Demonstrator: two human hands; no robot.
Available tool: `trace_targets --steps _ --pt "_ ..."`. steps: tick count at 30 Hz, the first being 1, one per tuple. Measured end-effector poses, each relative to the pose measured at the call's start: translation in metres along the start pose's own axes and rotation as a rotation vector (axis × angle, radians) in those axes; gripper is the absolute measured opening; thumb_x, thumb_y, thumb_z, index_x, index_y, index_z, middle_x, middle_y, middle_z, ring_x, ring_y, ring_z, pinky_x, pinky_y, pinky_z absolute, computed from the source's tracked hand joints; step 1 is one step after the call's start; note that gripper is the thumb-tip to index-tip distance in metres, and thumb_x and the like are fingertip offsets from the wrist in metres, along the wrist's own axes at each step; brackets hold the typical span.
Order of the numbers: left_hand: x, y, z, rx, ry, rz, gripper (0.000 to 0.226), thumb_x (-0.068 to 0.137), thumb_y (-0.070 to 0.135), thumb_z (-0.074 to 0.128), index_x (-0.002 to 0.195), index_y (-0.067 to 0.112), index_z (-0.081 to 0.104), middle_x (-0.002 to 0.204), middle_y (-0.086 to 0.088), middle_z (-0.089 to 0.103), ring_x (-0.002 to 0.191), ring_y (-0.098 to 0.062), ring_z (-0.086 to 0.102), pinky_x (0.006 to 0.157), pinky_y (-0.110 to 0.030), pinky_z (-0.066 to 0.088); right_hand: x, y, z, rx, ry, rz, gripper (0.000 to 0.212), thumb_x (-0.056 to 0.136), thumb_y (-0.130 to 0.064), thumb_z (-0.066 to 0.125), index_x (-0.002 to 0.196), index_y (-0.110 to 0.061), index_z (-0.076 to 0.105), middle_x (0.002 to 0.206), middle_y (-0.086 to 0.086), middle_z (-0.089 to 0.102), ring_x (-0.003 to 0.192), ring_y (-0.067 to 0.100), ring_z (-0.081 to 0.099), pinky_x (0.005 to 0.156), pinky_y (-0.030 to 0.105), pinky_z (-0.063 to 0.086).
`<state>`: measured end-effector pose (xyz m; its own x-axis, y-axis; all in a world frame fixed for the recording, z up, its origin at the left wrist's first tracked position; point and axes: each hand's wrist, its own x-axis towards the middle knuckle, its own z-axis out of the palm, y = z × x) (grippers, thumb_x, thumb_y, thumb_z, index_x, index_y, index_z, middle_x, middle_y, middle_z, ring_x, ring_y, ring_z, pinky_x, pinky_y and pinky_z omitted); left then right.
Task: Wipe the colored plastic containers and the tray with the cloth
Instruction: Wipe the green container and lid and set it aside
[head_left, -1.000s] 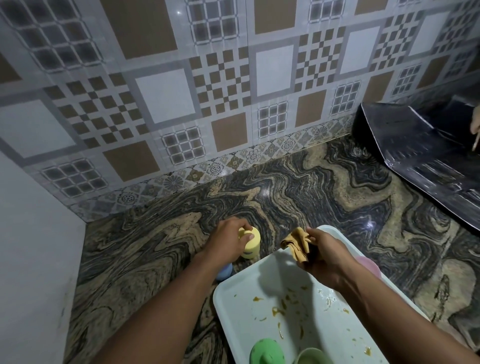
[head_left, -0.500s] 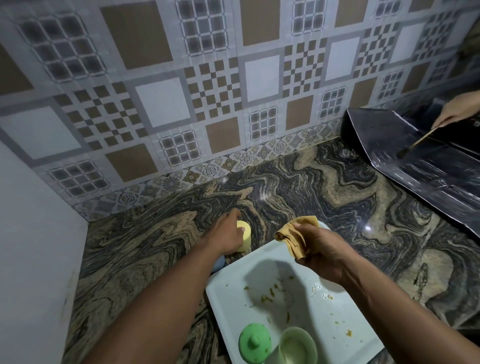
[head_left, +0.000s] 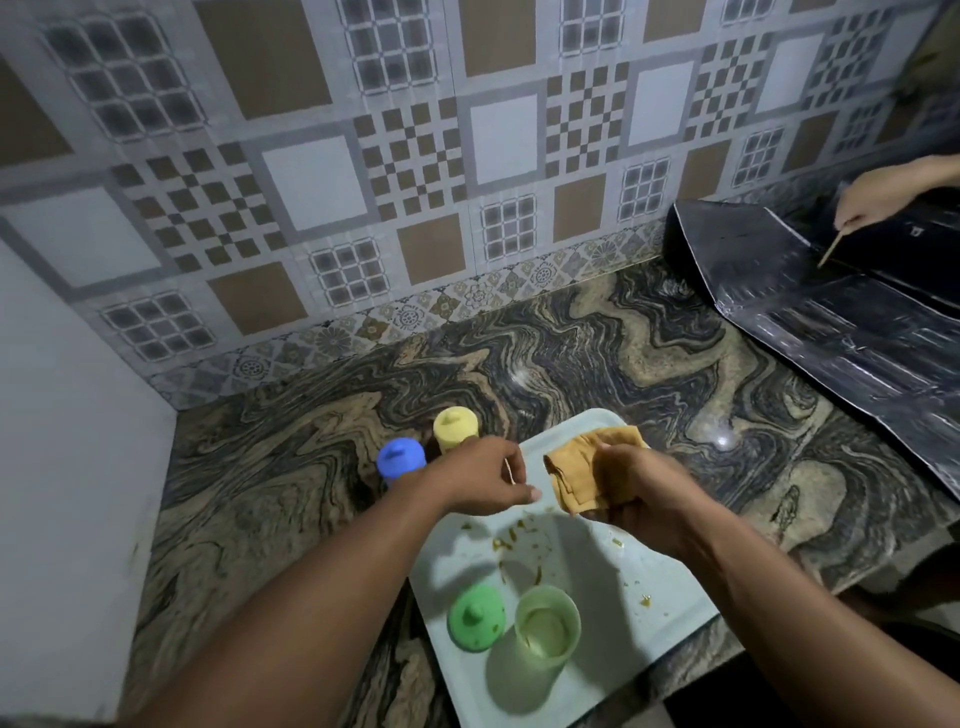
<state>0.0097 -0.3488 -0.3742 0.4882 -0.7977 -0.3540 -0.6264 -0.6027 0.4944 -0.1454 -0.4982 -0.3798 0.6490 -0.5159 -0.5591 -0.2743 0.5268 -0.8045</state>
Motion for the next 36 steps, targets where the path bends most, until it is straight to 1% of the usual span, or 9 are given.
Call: trace_targets --steps 3,7,15,19,24,27,30,33,36 --pt "-0.018 0.012 0.012 0.064 -0.213 -0.032 0.044 0.067 0.062 0.082 0.091 0.027 0.07 0.087 0.007 0.073 0.077 -0.01 0.067 0.078 -0.034 0.055 -0.011 0.004 -0.007 -0.111 -0.105 -0.032 0.033 0.077 0.007 0.046 0.104 0.014 0.064 0.095 0.041 0.064 0.08 0.041 0.06 0.076 0.05 0.051" --pt "-0.037 0.017 0.034 0.094 -0.278 -0.083 0.048 0.061 0.061 0.087 0.092 0.027 0.072 0.088 0.009 0.075 0.083 -0.013 0.071 0.083 -0.035 0.059 -0.017 0.008 -0.022 -0.25 -0.246 -0.06 0.036 0.089 0.004 0.04 0.106 0.001 0.072 0.099 0.027 0.072 0.084 0.035 0.068 0.084 0.051 0.055" --pt "-0.055 0.015 0.07 0.108 0.049 -0.106 0.008 0.08 0.034 0.076 0.082 0.026 0.075 0.079 0.007 0.073 0.078 -0.014 0.068 0.076 -0.036 0.058 -0.042 0.032 -0.051 -0.284 -0.309 -0.083 0.037 0.101 -0.014 0.035 0.107 -0.007 0.071 0.1 0.028 0.069 0.081 0.029 0.064 0.076 0.039 0.054" --pt "-0.063 0.02 0.067 -0.131 0.224 -0.124 0.009 0.085 0.028 0.077 0.077 0.023 0.077 0.07 0.008 0.073 0.065 -0.002 0.065 0.062 -0.022 0.051 -0.055 0.047 -0.051 -0.343 -0.181 -0.423 0.029 0.098 -0.033 0.048 0.11 -0.024 0.072 0.11 0.01 0.074 0.096 0.017 0.067 0.086 0.044 0.054" --pt "-0.062 0.034 0.059 -0.389 0.37 -0.11 0.014 0.088 0.024 0.073 0.077 0.017 0.075 0.069 -0.003 0.072 0.057 -0.007 0.055 0.061 -0.032 0.048 -0.083 0.061 -0.032 -0.586 -0.298 -0.679 0.07 0.089 -0.075 0.032 0.14 -0.032 0.053 0.136 -0.021 0.058 0.127 -0.007 0.05 0.104 0.019 0.04" --pt "-0.062 0.044 0.052 -0.452 0.371 -0.001 0.013 0.086 0.029 0.07 0.079 0.019 0.075 0.076 -0.003 0.074 0.066 -0.007 0.059 0.069 -0.041 0.052 -0.085 0.061 -0.025 -0.47 -0.265 -0.63 0.064 0.096 -0.069 0.026 0.133 -0.03 0.06 0.125 -0.015 0.067 0.119 -0.002 0.058 0.1 0.021 0.043" --pt "-0.061 0.057 0.043 -0.472 0.362 0.081 0.014 0.088 0.022 0.073 0.075 0.029 0.075 0.073 0.011 0.074 0.069 -0.002 0.063 0.069 -0.033 0.051 -0.081 0.04 -0.02 -0.256 -0.301 -0.406 0.045 0.102 -0.053 0.037 0.106 -0.024 0.071 0.1 -0.006 0.076 0.092 0.009 0.068 0.087 0.032 0.055" --pt "-0.054 0.064 0.034 -0.526 0.41 0.1 0.02 0.087 0.017 0.077 0.076 0.034 0.076 0.071 0.014 0.074 0.069 0.001 0.065 0.067 -0.024 0.052 -0.077 0.02 -0.016 0.052 -0.332 -0.048 0.039 0.102 -0.046 0.047 0.111 -0.018 0.072 0.104 0.012 0.076 0.091 0.029 0.068 0.088 0.054 0.056" --pt "-0.045 0.067 0.022 -0.573 0.492 0.111 0.003 0.086 0.031 0.078 0.083 0.03 0.078 0.078 0.009 0.075 0.071 -0.008 0.064 0.072 -0.038 0.054 -0.066 0.007 -0.011 0.158 -0.261 -0.018 0.046 0.1 -0.047 0.05 0.12 -0.009 0.066 0.109 0.018 0.074 0.091 0.031 0.065 0.08 0.049 0.056"
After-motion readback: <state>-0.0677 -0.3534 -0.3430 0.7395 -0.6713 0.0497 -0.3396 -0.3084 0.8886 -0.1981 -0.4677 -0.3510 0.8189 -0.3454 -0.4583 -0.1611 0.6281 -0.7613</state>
